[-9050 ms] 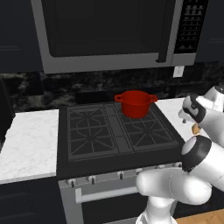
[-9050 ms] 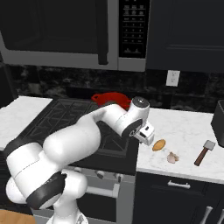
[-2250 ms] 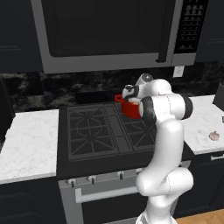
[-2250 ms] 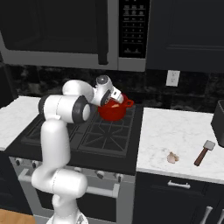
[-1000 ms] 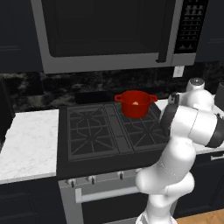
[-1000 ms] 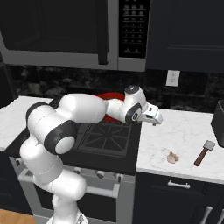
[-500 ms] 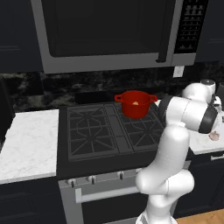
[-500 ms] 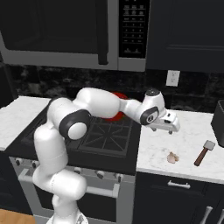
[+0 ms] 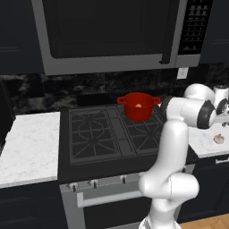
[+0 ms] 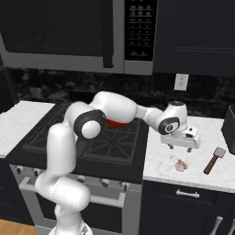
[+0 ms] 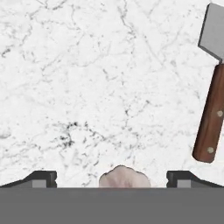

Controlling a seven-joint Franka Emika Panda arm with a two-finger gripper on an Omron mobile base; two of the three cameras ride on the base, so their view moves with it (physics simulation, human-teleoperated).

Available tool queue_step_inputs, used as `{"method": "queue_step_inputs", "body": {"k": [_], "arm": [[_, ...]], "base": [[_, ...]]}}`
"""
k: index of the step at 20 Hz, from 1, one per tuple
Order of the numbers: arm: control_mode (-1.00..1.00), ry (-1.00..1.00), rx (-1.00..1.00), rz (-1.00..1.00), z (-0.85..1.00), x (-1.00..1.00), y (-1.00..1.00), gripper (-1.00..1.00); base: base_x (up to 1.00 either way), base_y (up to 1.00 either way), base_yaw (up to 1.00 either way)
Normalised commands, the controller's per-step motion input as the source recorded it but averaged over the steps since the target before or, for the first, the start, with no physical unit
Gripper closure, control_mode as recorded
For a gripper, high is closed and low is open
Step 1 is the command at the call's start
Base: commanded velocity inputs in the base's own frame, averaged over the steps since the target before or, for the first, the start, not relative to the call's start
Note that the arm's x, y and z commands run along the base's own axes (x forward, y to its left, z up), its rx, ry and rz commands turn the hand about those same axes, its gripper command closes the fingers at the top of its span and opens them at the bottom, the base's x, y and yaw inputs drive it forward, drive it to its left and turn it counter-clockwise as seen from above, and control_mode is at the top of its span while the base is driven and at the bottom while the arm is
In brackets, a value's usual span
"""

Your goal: Put the garlic and potato in the pot. Retrieve the spatula and lightly stir the vegetables in the pot.

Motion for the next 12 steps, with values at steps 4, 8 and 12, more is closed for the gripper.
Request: {"method": "queue_step_inputs", "body": {"k": [4, 8, 12], "arm": [[-1.00, 0.08, 0.05, 0.00, -0.42, 0.00, 0.00, -1.00], [-1.00, 0.03, 0.06, 0.00, -0.38, -0.13, -0.01, -1.00], [-1.00, 0.02, 0.05, 0.00, -0.29, -0.25, -0.05, -1.00]], "base": [[0.00, 0.00, 0.00], [0.00, 0.00, 0.00], [0.00, 0.00, 0.00]]}}
